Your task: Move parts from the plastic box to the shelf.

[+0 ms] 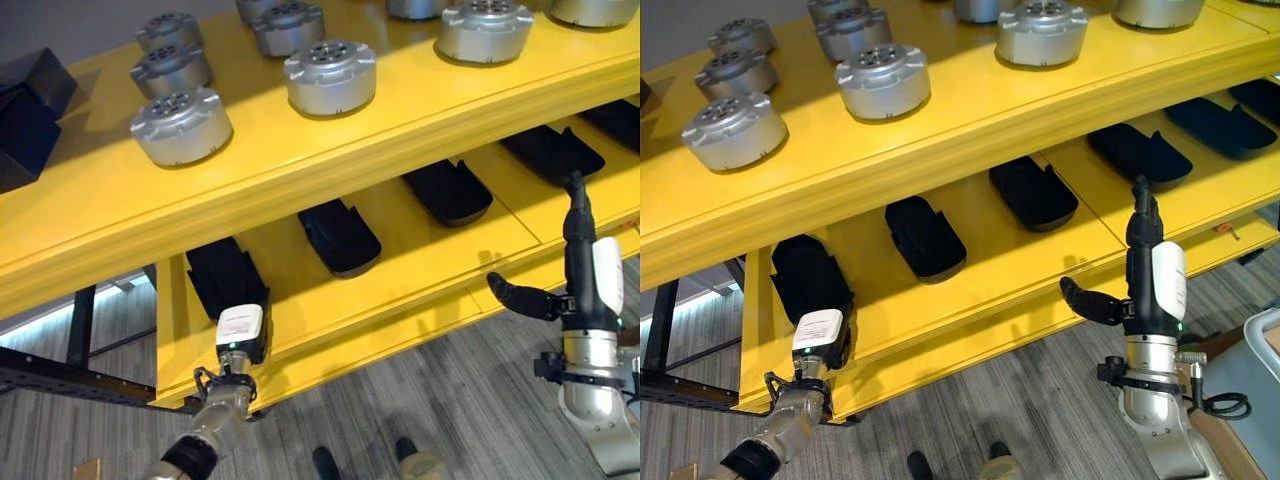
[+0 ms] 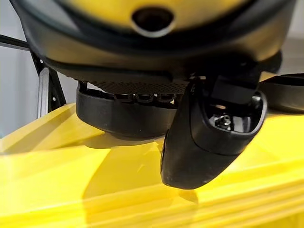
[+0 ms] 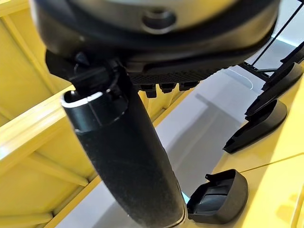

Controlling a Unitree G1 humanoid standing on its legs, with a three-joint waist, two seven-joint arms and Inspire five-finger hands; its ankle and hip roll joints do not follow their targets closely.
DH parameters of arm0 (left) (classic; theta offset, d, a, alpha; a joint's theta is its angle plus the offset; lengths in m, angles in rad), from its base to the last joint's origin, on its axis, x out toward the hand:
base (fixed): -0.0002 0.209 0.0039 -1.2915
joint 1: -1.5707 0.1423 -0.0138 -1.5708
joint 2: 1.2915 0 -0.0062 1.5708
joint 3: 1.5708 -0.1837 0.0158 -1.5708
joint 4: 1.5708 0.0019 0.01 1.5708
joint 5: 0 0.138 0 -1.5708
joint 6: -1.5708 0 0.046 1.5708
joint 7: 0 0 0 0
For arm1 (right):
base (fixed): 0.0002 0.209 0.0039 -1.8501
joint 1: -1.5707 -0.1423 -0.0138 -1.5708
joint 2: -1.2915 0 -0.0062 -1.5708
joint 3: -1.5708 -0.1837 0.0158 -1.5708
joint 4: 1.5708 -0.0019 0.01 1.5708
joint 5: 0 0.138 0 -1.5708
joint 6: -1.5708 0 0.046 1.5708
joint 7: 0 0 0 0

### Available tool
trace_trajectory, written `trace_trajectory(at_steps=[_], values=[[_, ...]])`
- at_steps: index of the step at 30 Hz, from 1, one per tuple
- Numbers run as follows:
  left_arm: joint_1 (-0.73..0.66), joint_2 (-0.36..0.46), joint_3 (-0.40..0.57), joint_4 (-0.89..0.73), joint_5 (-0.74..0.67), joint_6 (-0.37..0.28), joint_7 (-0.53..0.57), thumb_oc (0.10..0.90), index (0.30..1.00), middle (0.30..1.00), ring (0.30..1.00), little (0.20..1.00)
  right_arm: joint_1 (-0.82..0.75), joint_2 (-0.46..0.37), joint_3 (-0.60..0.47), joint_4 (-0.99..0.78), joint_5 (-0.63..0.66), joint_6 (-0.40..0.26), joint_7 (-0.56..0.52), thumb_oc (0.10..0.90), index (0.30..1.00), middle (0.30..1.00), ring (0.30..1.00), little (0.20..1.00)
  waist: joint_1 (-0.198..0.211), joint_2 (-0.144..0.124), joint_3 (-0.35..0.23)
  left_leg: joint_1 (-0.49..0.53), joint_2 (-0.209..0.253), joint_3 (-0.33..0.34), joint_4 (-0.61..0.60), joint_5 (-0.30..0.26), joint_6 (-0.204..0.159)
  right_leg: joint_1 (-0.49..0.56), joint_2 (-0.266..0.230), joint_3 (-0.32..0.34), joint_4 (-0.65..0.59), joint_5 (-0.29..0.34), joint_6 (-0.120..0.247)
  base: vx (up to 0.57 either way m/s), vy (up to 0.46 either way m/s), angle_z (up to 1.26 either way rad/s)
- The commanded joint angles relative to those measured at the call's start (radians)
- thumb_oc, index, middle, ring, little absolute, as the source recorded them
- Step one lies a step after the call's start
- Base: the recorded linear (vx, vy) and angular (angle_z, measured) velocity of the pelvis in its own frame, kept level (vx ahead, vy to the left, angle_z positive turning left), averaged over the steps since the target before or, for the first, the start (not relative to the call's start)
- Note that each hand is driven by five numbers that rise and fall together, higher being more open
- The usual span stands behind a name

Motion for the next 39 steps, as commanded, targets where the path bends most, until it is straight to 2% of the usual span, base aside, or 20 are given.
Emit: trace_trajectory(at_steps=[1,11,22,32,39], values=[[-0.002,0.089,0.014,0.05,0.072,-0.025,-0.045,0.9,1.0,1.0,1.0,1.0,-0.06,-0.039,-0.11,-0.062,0.035,-0.066,-0.046,0.9,1.0,1.0,1.0,1.0,0.037,-0.058,-0.052,-0.001,0.036,-0.005,0.057,-0.117,-0.031,-0.11,0.015,0.007,0.113,-0.063,-0.006,0.0,0.0,0.0],[-0.001,0.111,0.0,0.019,0.12,-0.038,-0.07,0.9,1.0,1.0,1.0,1.0,-0.072,-0.055,-0.108,-0.057,0.034,-0.06,-0.041,0.9,1.0,1.0,1.0,1.0,0.037,-0.046,-0.054,0.002,0.032,-0.004,0.052,-0.116,-0.032,-0.112,0.013,0.005,0.114,-0.066,-0.005,0.0,0.0,0.0],[-0.033,0.145,0.076,0.004,0.063,-0.07,0.073,0.9,1.0,1.0,1.0,1.0,-0.051,-0.049,-0.116,-0.05,0.022,-0.075,-0.048,0.9,1.0,1.0,1.0,1.0,0.037,-0.048,-0.061,0.009,0.031,-0.003,0.047,-0.119,-0.031,-0.108,0.013,0.006,0.113,-0.064,-0.006,0.0,0.0,0.0],[-0.06,0.207,0.099,-0.043,0.053,-0.127,-0.008,0.9,1.0,1.0,1.0,1.0,-0.058,-0.065,-0.11,-0.044,0.021,-0.073,-0.042,0.9,1.0,1.0,1.0,1.0,0.037,-0.038,-0.062,0.016,0.029,-0.003,0.044,-0.118,-0.032,-0.106,0.011,0.005,0.114,-0.064,-0.004,0.0,0.0,0.0],[-0.067,0.235,0.118,-0.04,0.029,-0.164,-0.015,0.9,1.0,1.0,1.0,1.0,-0.052,-0.071,-0.113,-0.036,0.025,-0.087,-0.029,0.9,1.0,1.0,1.0,1.0,0.035,-0.031,-0.065,0.02,0.027,-0.002,0.042,-0.117,-0.032,-0.104,0.01,0.005,0.115,-0.065,-0.003,0.0,0.0,0.0]])
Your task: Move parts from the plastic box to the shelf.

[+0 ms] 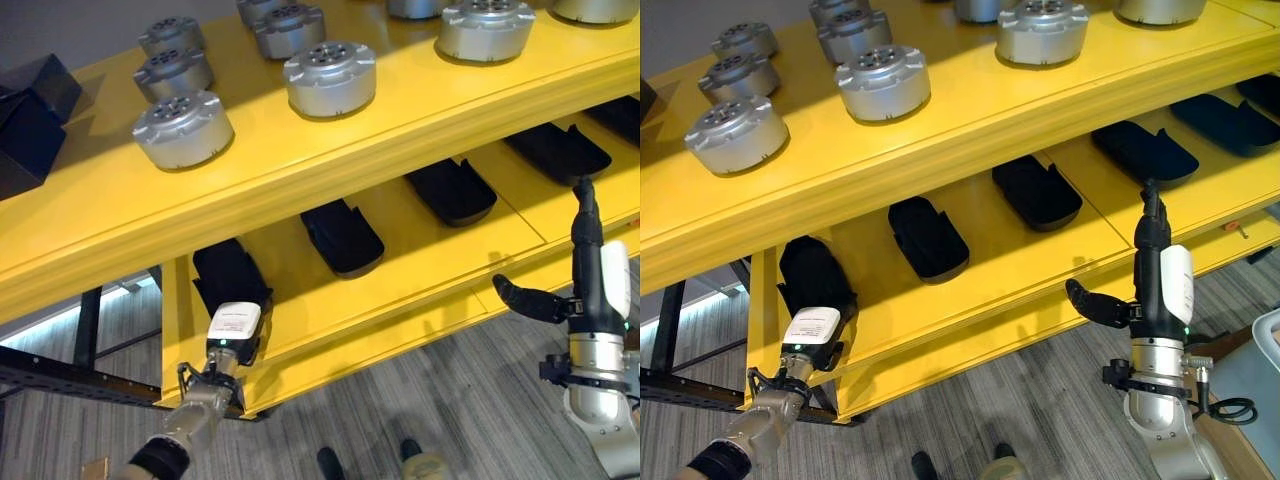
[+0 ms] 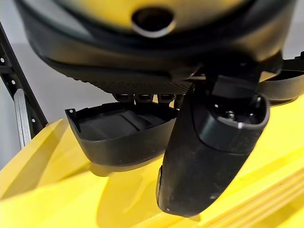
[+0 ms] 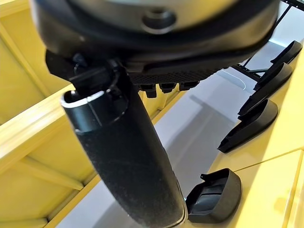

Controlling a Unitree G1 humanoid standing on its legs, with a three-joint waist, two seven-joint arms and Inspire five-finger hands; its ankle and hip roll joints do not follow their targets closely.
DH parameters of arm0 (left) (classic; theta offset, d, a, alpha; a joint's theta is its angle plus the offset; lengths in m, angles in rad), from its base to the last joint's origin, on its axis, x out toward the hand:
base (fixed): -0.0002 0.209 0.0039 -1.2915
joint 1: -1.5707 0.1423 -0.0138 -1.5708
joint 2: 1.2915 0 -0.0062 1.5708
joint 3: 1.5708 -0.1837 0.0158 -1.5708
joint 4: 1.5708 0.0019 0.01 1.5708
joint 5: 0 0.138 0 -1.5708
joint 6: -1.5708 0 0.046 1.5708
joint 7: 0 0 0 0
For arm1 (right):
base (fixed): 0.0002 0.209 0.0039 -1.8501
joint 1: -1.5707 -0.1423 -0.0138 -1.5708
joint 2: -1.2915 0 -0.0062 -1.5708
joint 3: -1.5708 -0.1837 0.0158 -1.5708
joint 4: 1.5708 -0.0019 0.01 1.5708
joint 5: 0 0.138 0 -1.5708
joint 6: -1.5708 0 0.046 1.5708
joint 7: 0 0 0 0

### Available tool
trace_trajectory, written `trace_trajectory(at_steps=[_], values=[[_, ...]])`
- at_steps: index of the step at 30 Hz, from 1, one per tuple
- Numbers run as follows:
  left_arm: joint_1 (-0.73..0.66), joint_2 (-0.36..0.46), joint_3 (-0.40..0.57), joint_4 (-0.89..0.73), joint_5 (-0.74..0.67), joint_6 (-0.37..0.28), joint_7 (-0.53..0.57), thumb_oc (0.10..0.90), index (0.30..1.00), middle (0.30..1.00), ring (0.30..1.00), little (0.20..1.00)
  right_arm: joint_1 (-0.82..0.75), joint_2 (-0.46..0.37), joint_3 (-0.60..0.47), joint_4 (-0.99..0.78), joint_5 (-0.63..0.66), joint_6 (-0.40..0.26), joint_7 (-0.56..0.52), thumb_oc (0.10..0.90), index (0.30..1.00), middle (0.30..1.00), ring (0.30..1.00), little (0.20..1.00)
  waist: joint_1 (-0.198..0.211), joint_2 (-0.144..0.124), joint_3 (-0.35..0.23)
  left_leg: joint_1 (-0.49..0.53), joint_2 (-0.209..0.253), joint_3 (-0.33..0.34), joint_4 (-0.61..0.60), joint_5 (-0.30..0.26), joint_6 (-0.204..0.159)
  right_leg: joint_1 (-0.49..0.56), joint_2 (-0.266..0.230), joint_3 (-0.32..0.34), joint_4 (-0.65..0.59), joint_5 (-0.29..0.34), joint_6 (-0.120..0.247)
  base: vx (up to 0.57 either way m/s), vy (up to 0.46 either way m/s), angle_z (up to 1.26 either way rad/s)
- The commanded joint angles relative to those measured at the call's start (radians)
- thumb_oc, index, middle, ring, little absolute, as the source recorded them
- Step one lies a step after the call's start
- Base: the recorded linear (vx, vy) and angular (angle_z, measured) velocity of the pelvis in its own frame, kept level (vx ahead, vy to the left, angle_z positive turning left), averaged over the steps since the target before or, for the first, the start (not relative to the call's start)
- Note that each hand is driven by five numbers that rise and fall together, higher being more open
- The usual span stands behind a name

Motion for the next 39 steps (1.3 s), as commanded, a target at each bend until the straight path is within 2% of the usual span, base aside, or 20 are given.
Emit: trace_trajectory(at_steps=[1,3,11,18,28,32,33,39], values=[[-0.089,0.084,0.111,0.004,-0.007,-0.013,0.026,0.9,1.0,1.0,1.0,1.0,-0.077,-0.069,-0.096,-0.036,0.006,-0.087,-0.029,0.9,1.0,1.0,1.0,1.0,0.034,-0.049,-0.054,0.031,0.029,-0.002,0.041,-0.119,-0.033,-0.087,0.015,0.006,0.103,-0.057,-0.005,0.0,0.0,0.0],[-0.091,0.093,0.113,-0.009,0.006,-0.017,-0.005,0.9,1.0,1.0,1.0,1.0,-0.08,-0.071,-0.094,-0.035,0.006,-0.086,-0.025,0.9,1.0,1.0,1.0,1.0,0.036,-0.047,-0.054,0.03,0.029,-0.003,0.042,-0.118,-0.033,-0.087,0.014,0.005,0.103,-0.057,-0.005,0.0,0.0,0.0],[-0.122,0.139,0.116,-0.01,-0.001,-0.044,-0.017,0.9,1.0,1.0,1.0,1.0,-0.088,-0.091,-0.09,-0.027,0.01,-0.09,-0.012,0.9,1.0,1.0,1.0,1.0,0.031,-0.034,-0.059,0.038,0.024,-0.001,0.033,-0.116,-0.033,-0.084,0.012,0.004,0.102,-0.058,-0.002,0.0,0.004,0.0],[-0.152,0.175,0.127,-0.007,-0.007,-0.013,0.008,0.9,1.0,1.0,1.0,1.0,-0.077,-0.092,-0.096,-0.025,0.004,-0.1,-0.01,0.9,1.0,1.0,1.0,1.0,0.025,-0.031,-0.064,0.042,0.022,0.004,0.031,-0.115,-0.033,-0.081,0.013,0.007,0.098,-0.056,-0.001,0.0,0.0,0.0],[-0.144,0.172,0.169,-0.034,-0.068,0.003,0.169,0.9,1.0,1.0,1.0,1.0,-0.068,-0.089,-0.103,-0.026,-0.01,-0.096,-0.029,0.9,1.0,1.0,1.0,1.0,0.027,-0.039,-0.066,0.046,0.021,-0.001,0.031,-0.121,-0.031,-0.083,0.013,0.012,0.102,-0.058,-0.002,0.0,0.0,0.0],[-0.136,0.172,0.206,-0.056,-0.107,-0.028,0.262,0.9,1.0,1.0,1.0,1.0,-0.058,-0.077,-0.102,-0.025,-0.014,-0.1,-0.036,0.9,1.0,1.0,1.0,1.0,0.029,-0.047,-0.068,0.048,0.022,-0.002,0.03,-0.126,-0.03,-0.085,0.013,0.011,0.105,-0.06,-0.001,0.0,0.0,0.0],[-0.134,0.172,0.222,-0.075,-0.13,-0.055,0.278,0.9,1.0,1.0,1.0,1.0,-0.053,-0.07,-0.103,-0.028,-0.017,-0.099,-0.038,0.9,1.0,1.0,1.0,1.0,0.031,-0.05,-0.068,0.048,0.022,-0.003,0.029,-0.127,-0.029,-0.085,0.013,0.011,0.105,-0.06,-0.001,0.0,0.0,0.0],[-0.104,0.138,0.276,-0.16,-0.265,-0.133,0.241,0.9,1.0,1.0,1.0,1.0,-0.046,-0.045,-0.101,-0.032,-0.028,-0.095,-0.048,0.9,1.0,1.0,1.0,1.0,0.042,-0.062,-0.065,0.048,0.024,-0.011,0.028,-0.13,-0.027,-0.087,0.014,0.004,0.108,-0.061,-0.003,0.0,-0.005,0.0]])
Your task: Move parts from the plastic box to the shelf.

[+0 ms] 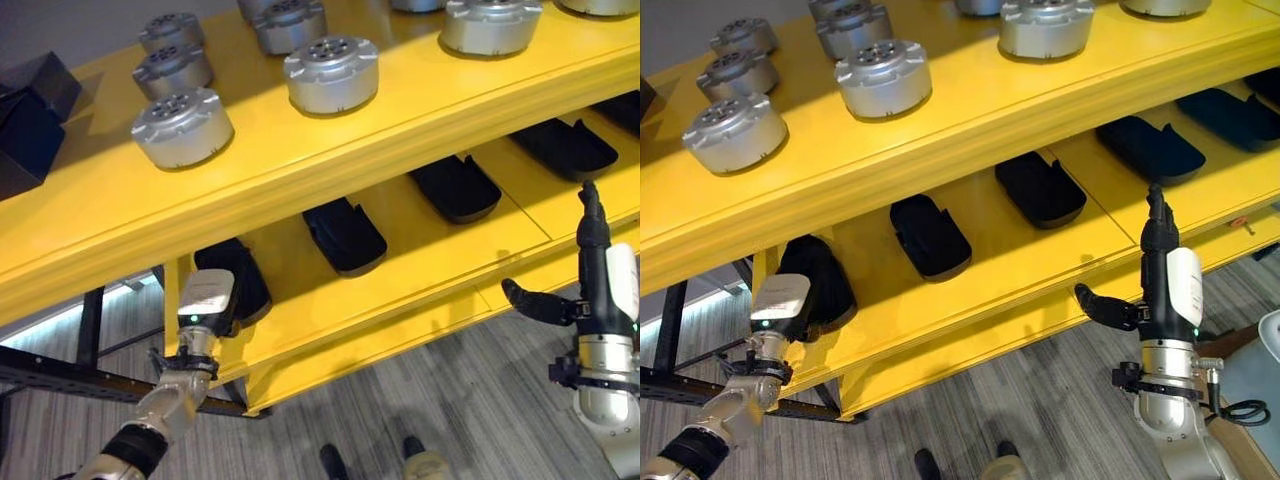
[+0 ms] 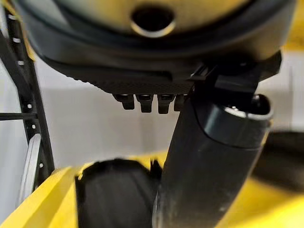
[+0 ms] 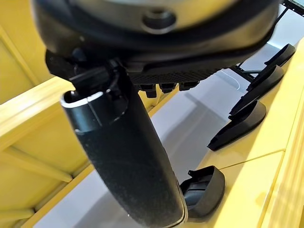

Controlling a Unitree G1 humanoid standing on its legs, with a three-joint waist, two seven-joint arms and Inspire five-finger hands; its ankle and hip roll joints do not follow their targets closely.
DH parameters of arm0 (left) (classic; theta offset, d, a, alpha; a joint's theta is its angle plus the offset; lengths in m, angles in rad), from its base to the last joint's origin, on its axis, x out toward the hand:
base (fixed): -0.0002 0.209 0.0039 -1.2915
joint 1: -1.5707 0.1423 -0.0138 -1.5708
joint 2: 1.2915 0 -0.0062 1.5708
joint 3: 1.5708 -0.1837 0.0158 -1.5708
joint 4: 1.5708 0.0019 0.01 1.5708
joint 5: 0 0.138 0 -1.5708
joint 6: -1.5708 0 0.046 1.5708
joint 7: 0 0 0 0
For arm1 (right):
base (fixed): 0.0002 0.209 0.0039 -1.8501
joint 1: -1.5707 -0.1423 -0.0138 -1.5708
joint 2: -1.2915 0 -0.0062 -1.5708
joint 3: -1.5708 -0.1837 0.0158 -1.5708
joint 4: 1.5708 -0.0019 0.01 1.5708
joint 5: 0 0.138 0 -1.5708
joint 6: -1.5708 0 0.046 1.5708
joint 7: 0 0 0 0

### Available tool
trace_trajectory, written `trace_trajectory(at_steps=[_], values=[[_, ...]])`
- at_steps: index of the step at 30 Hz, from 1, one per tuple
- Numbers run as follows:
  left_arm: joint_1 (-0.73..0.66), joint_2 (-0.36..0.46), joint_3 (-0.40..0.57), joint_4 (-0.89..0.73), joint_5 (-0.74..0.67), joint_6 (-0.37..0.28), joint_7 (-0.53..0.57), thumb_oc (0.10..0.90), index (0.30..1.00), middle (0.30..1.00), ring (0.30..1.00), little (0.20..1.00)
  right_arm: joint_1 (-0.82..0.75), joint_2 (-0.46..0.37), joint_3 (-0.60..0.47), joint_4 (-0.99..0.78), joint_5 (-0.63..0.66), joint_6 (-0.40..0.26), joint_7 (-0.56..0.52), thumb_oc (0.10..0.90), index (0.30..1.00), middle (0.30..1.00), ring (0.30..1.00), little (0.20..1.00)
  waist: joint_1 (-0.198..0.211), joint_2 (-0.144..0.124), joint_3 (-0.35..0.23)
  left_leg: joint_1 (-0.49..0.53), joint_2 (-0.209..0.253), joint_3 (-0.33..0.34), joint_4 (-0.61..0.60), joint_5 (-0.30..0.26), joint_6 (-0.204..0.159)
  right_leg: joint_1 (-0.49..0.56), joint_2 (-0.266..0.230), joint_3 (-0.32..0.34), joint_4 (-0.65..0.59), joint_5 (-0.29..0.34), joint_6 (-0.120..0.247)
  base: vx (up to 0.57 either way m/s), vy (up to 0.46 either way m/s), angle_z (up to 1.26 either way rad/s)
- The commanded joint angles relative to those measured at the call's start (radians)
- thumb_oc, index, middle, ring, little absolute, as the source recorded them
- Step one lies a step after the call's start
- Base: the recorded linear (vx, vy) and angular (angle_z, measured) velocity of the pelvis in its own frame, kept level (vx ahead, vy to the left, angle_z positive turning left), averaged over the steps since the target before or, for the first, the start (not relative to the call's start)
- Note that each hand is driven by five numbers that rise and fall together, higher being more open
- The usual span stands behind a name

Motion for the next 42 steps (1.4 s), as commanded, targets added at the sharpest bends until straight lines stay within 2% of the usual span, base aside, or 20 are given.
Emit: trace_trajectory(at_steps=[1,7,17,18,21,22,23,24,25,26,30,32,33,35,37,39,42], values=[[-0.068,0.041,0.156,-0.061,-0.12,-0.067,0.045,0.9,1.0,1.0,1.0,1.0,-0.059,-0.011,-0.076,-0.074,-0.026,-0.08,-0.063,0.9,1.0,1.0,1.0,1.0,0.043,-0.062,-0.081,0.05,0.031,-0.013,0.027,-0.131,-0.025,-0.087,0.019,0.001,0.103,-0.059,-0.007,0.0,0.0,0.0],[-0.022,0.027,0.203,-0.128,-0.123,-0.08,0.021,0.9,1.0,1.0,1.0,1.0,-0.06,0.003,-0.078,-0.091,-0.027,-0.064,-0.056,0.9,1.0,1.0,1.0,1.0,0.057,-0.069,-0.076,0.046,0.03,-0.021,0.029,-0.133,-0.025,-0.089,0.019,-0.008,0.106,-0.062,-0.008,0.0,-0.002,0.01],[-0.003,0.028,0.187,-0.134,-0.108,-0.108,0.026,0.9,1.0,1.0,1.0,1.0,-0.072,0.004,-0.056,-0.082,-0.025,-0.061,-0.068,0.9,1.0,1.0,1.0,1.0,0.071,-0.078,-0.077,0.047,0.028,-0.03,0.023,-0.135,-0.023,-0.088,0.018,-0.02,0.101,-0.059,-0.007,-0.02,-0.017,0.06],[0.023,0.015,0.197,-0.213,-0.186,-0.232,-0.042,0.9,1.0,1.0,1.0,1.0,-0.064,0.016,-0.059,-0.109,-0.003,-0.069,-0.057,0.9,1.0,1.0,1.0,1.0,0.089,-0.081,-0.074,0.047,0.026,-0.037,0.019,-0.135,-0.022,-0.086,0.016,-0.03,0.095,-0.057,-0.008,-0.04,-0.071,0.0],[0.062,0.009,0.223,-0.282,-0.247,-0.282,-0.116,0.9,1.0,1.0,1.0,1.0,-0.057,0.023,-0.06,-0.125,0.011,-0.074,-0.037,0.9,1.0,1.0,1.0,1.0,0.095,-0.082,-0.074,0.048,0.024,-0.042,0.015,-0.134,-0.021,-0.082,0.015,-0.036,0.088,-0.054,-0.007,-0.02,-0.034,0.08],[0.086,-0.003,0.237,-0.33,-0.35,-0.346,-0.203,0.9,1.0,1.0,1.0,1.0,-0.055,0.029,-0.065,-0.142,0.029,-0.087,-0.005,0.9,1.0,1.0,1.0,1.0,0.107,-0.082,-0.072,0.047,0.023,-0.047,0.014,-0.133,-0.021,-0.08,0.014,-0.042,0.085,-0.053,-0.008,-0.03,-0.028,0.19],[0.112,-0.006,0.257,-0.381,-0.435,-0.379,-0.303,0.9,1.0,1.0,1.0,1.0,-0.052,0.03,-0.066,-0.159,0.056,-0.097,0.034,0.9,1.0,1.0,1.0,1.0,0.112,-0.081,-0.071,0.046,0.023,-0.052,0.012,-0.131,-0.02,-0.079,0.014,-0.046,0.083,-0.052,-0.008,-0.05,-0.03,0.11],[0.128,-0.011,0.261,-0.413,-0.492,-0.41,-0.365,0.9,1.0,1.0,1.0,1.0,-0.053,0.031,-0.066,-0.17,0.074,-0.103,0.058,0.9,1.0,1.0,1.0,1.0,0.119,-0.081,-0.069,0.044,0.022,-0.054,0.012,-0.13,-0.021,-0.078,0.013,-0.049,0.081,-0.051,-0.009,-0.05,-0.018,0.07],[0.156,-0.015,0.271,-0.461,-0.578,-0.438,-0.474,0.9,1.0,1.0,1.0,1.0,-0.049,0.03,-0.07,-0.193,0.095,-0.106,0.09,0.9,1.0,1.0,1.0,1.0,0.126,-0.08,-0.068,0.041,0.022,-0.057,0.012,-0.128,-0.021,-0.077,0.012,-0.053,0.079,-0.049,-0.009,-0.04,-0.011,0.07],[0.173,-0.017,0.278,-0.492,-0.637,-0.447,-0.544,0.9,1.0,1.0,1.0,1.0,-0.047,0.028,-0.073,-0.205,0.089,-0.101,0.087,0.9,1.0,1.0,1.0,1.0,0.13,-0.079,-0.066,0.04,0.022,-0.06,0.011,-0.126,-0.022,-0.076,0.011,-0.056,0.076,-0.047,-0.009,-0.04,-0.007,0.06],[0.197,-0.012,0.268,-0.567,-0.873,-0.457,-0.749,0.9,1.0,1.0,1.0,1.0,-0.058,0.01,-0.076,-0.217,0.151,-0.119,0.11,0.9,1.0,1.0,1.0,1.0,0.142,-0.078,-0.067,0.042,0.02,-0.067,0.006,-0.122,-0.021,-0.07,0.011,-0.069,0.065,-0.04,-0.008,-0.02,-0.011,0.08],[0.207,-0.006,0.254,-0.607,-1.04,-0.438,-0.882,0.9,1.0,1.0,1.0,1.0,-0.059,0.005,-0.077,-0.228,0.202,-0.152,0.163,0.9,1.0,1.0,1.0,1.0,0.147,-0.076,-0.069,0.039,0.018,-0.069,0.005,-0.121,-0.021,-0.07,0.01,-0.073,0.06,-0.036,-0.006,-0.03,-0.01,0.1],[0.208,-0.005,0.241,-0.624,-1.134,-0.4,-0.976,0.9,1.0,1.0,1.0,1.0,-0.06,0.001,-0.075,-0.241,0.24,-0.168,0.207,0.9,1.0,1.0,1.0,1.0,0.148,-0.075,-0.071,0.038,0.017,-0.072,0.004,-0.12,-0.02,-0.07,0.009,-0.077,0.059,-0.035,-0.006,-0.04,0.0,0.05],[0.206,0.0,0.219,-0.64,-1.226,-0.359,-1.097,0.9,1.0,1.0,1.0,1.0,-0.061,-0.009,-0.075,-0.256,0.294,-0.179,0.275,0.9,1.0,1.0,1.0,1.0,0.147,-0.073,-0.073,0.037,0.016,-0.072,0.003,-0.12,-0.019,-0.072,0.007,-0.079,0.059,-0.035,-0.005,-0.02,0.003,0.01],[0.204,0.016,0.192,-0.656,-1.28,-0.335,-1.166,0.9,1.0,1.0,1.0,1.0,-0.071,-0.023,-0.068,-0.256,0.375,-0.188,0.376,0.9,1.0,1.0,1.0,1.0,0.144,-0.072,-0.075,0.036,0.017,-0.07,0.003,-0.118,-0.021,-0.073,0.006,-0.081,0.061,-0.034,-0.004,0.0,0.0,0.0],[0.184,0.022,0.167,-0.651,-1.399,-0.272,-1.215,0.9,1.0,1.0,1.0,1.0,-0.094,-0.041,-0.044,-0.262,0.498,-0.164,0.495,0.9,1.0,1.0,1.0,1.0,0.144,-0.074,-0.08,0.041,0.018,-0.07,-0.001,-0.118,-0.02,-0.071,0.004,-0.086,0.059,-0.033,-0.004,0.0,0.0,0.0],[0.175,0.013,0.163,-0.631,-1.447,-0.259,-1.266,0.9,1.0,1.0,1.0,1.0,-0.09,-0.041,-0.047,-0.269,0.585,-0.156,0.604,0.9,1.0,1.0,1.0,1.0,0.141,-0.077,-0.084,0.044,0.02,-0.067,-0.003,-0.119,-0.019,-0.069,0.003,-0.088,0.057,-0.031,-0.004,0.0,0.0,0.0]])
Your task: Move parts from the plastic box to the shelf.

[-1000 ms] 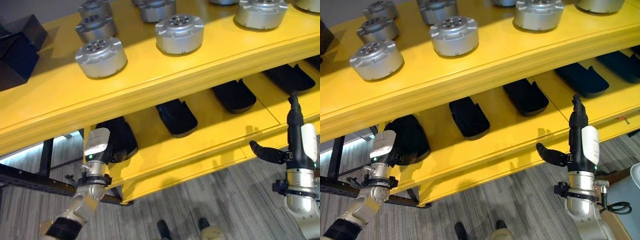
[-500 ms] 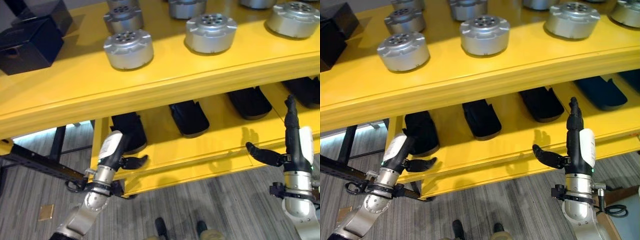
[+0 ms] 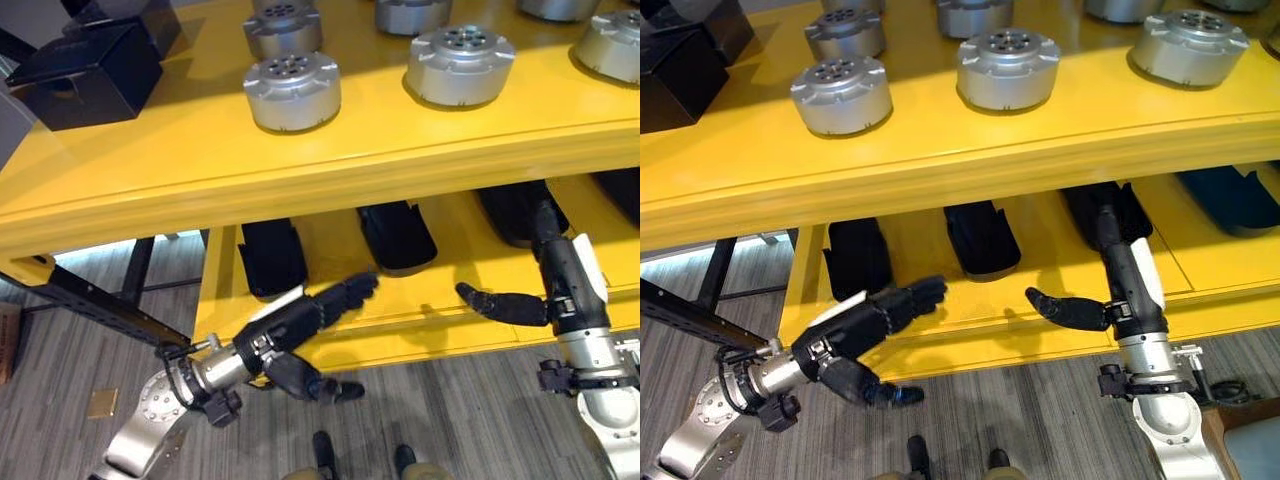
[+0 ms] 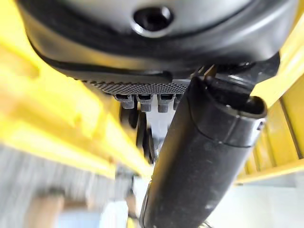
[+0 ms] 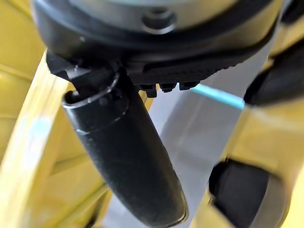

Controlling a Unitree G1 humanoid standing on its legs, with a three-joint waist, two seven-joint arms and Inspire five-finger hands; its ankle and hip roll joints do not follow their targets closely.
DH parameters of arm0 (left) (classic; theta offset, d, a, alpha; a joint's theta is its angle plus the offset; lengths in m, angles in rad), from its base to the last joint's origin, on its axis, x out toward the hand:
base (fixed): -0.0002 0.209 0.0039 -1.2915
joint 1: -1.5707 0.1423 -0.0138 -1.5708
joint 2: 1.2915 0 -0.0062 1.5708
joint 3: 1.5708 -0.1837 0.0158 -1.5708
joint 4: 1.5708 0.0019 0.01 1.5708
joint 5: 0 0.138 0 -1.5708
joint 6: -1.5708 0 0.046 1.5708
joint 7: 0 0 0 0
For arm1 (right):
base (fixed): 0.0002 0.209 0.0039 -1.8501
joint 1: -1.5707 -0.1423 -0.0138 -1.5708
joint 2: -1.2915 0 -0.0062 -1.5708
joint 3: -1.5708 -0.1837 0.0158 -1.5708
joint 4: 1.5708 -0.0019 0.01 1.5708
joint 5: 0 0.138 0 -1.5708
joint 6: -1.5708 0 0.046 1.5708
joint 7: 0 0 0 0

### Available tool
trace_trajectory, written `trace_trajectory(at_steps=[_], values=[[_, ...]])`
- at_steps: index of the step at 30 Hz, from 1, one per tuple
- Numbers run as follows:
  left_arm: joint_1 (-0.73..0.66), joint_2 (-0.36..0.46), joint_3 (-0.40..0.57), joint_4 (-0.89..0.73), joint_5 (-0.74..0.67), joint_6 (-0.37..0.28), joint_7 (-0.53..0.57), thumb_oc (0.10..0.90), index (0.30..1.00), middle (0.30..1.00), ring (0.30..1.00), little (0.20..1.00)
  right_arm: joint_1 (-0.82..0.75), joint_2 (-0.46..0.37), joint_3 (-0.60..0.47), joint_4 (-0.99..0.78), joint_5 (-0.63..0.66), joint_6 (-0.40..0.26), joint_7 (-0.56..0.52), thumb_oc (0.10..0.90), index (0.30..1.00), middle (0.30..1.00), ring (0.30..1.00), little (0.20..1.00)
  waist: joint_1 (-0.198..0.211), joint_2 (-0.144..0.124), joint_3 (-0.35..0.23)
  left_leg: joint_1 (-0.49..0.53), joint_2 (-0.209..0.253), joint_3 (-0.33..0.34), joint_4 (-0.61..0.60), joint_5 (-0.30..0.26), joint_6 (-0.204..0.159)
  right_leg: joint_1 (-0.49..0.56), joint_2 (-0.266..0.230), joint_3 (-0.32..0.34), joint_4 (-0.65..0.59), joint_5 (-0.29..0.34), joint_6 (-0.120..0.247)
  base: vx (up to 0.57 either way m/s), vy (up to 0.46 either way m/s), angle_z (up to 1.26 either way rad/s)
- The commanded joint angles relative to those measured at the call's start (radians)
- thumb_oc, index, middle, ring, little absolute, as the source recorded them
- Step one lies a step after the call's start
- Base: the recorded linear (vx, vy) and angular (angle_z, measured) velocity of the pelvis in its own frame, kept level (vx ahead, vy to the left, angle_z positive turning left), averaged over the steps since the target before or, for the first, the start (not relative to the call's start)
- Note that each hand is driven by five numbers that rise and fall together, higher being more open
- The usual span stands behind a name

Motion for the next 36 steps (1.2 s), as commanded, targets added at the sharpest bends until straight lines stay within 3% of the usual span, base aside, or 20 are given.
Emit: trace_trajectory(at_steps=[1,3,8,13,16,18,27,34,36], values=[[-0.097,-0.036,0.051,-0.002,-0.19,-0.027,-0.109,0.9,1.0,1.0,1.0,1.0,-0.092,-0.053,-0.051,-0.104,0.223,-0.08,0.225,0.9,1.0,1.0,1.0,1.0,-0.009,-0.038,-0.086,0.066,0.032,0.005,-0.006,-0.129,-0.029,-0.091,0.008,-0.013,0.064,-0.027,-0.005,0.0,-0.007,0.04],[-0.092,-0.074,0.05,0.016,-0.212,0.042,-0.209,0.9,1.0,1.0,1.0,1.0,-0.1,-0.039,-0.037,-0.118,0.284,-0.031,0.39,0.9,1.0,1.0,1.0,1.0,-0.004,-0.045,-0.092,0.07,0.033,0.003,-0.008,-0.132,-0.029,-0.087,0.007,-0.018,0.056,-0.022,-0.004,0.0,-0.012,0.06],[-0.094,-0.079,0.005,0.049,-0.203,0.115,-0.385,0.9,1.0,1.0,1.0,1.0,-0.136,-0.062,0.029,-0.121,0.337,0.079,0.592,0.9,1.0,1.0,1.0,1.0,0.003,-0.054,-0.1,0.075,0.037,0.001,-0.008,-0.134,-0.028,-0.083,0.007,-0.027,0.053,-0.019,-0.003,0.0,-0.004,0.09],[-0.104,-0.074,0.001,0.072,-0.248,0.115,-0.414,0.9,1.0,1.0,1.0,1.0,-0.183,-0.089,0.126,-0.149,0.35,0.171,0.774,0.9,1.0,1.0,1.0,1.0,0.026,-0.065,-0.103,0.081,0.034,-0.007,-0.008,-0.137,-0.025,-0.07,0.005,-0.045,0.05,-0.018,-0.004,0.02,0.021,0.04],[-0.099,-0.074,0.013,0.071,-0.257,0.125,-0.424,0.9,1.0,1.0,1.0,1.0,-0.194,-0.089,0.149,-0.155,0.319,0.179,0.818,0.9,1.0,1.0,1.0,1.0,0.036,-0.069,-0.103,0.083,0.032,-0.013,-0.008,-0.139,-0.023,-0.066,0.004,-0.053,0.051,-0.019,-0.004,0.01,0.008,0.13],[-0.09,-0.086,0.027,0.077,-0.238,0.164,-0.454,0.9,1.0,1.0,1.0,1.0,-0.217,-0.1,0.19,-0.166,0.277,0.201,0.911,0.9,1.0,1.0,1.0,1.0,0.06,-0.078,-0.103,0.081,0.028,-0.024,-0.008,-0.141,-0.019,-0.057,0.002,-0.069,0.048,-0.02,-0.003,0.02,-0.009,0.14],[-0.093,-0.056,0.02,0.088,-0.273,0.15,-0.442,0.9,1.0,1.0,1.0,1.0,-0.319,-0.157,0.308,-0.123,0.164,0.166,0.913,0.9,1.0,1.0,1.0,1.0,0.114,-0.096,-0.099,0.08,0.017,-0.051,-0.008,-0.142,-0.012,-0.039,-0.004,-0.103,0.046,-0.02,0.0,0.01,-0.005,0.12],[-0.069,-0.061,0.055,0.083,-0.245,0.116,-0.358,0.9,1.0,1.0,1.0,1.0,-0.371,-0.145,0.355,-0.046,0.001,0.066,0.739,0.9,1.0,1.0,1.0,1.0,0.15,-0.1,-0.096,0.078,0.007,-0.067,-0.008,-0.143,-0.006,-0.024,-0.012,-0.13,0.039,-0.02,0.002,0.01,0.021,0.14],[-0.069,-0.061,0.056,0.083,-0.245,0.116,-0.357,0.9,1.0,1.0,1.0,1.0,-0.371,-0.145,0.355,-0.046,0.001,0.066,0.739,0.9,1.0,1.0,1.0,1.0,0.15,-0.1,-0.096,0.078,0.007,-0.067,-0.008,-0.143,-0.006,-0.024,-0.012,-0.13,0.039,-0.02,0.002,0.0,0.013,0.02]])
